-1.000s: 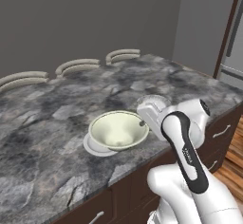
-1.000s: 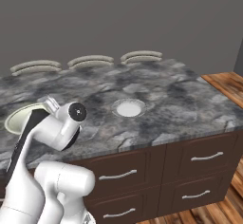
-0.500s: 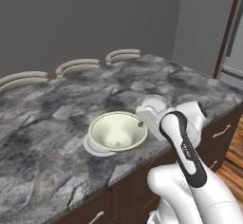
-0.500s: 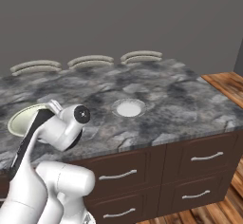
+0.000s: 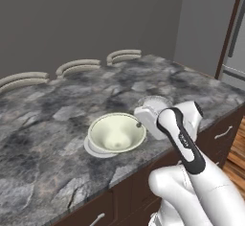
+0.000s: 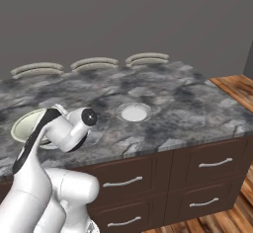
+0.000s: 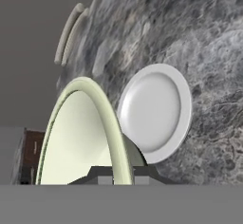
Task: Move the bowls from the cabinet to the plates on the dining table.
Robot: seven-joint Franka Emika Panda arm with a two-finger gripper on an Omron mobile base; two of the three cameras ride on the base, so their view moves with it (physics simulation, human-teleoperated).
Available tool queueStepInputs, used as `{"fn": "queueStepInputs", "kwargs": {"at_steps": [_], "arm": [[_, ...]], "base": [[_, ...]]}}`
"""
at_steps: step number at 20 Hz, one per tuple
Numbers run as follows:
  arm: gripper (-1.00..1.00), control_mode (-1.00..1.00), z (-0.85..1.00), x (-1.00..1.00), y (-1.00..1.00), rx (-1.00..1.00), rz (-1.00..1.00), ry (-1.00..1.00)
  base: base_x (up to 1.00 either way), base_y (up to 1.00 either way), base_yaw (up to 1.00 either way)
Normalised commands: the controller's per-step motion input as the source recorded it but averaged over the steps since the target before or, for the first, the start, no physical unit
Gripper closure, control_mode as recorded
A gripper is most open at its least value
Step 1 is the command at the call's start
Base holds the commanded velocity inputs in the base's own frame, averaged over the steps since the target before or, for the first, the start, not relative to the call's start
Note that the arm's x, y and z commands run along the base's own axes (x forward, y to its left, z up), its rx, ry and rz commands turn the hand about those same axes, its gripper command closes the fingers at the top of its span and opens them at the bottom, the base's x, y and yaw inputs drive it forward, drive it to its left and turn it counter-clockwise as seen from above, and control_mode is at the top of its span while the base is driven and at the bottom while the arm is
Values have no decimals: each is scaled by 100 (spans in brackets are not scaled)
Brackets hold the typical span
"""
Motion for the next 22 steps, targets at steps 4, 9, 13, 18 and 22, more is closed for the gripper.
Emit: {"fn": "queueStepInputs", "kwargs": {"at_steps": [4, 9, 13, 18, 22], "arm": [[100, -100, -43, 18, 10, 0, 3, -1], [100, -100, -43, 15, 8, 0, 4, -5], [100, -100, -42, 17, 7, 0, 4, -7], [100, -100, -35, 25, 10, 1, 3, -7], [100, -100, -26, 32, 8, 7, 2, -3]], "base": [[0, 0, 0], [0, 0, 0], [0, 0, 0], [0, 0, 0], [0, 0, 0]]}}
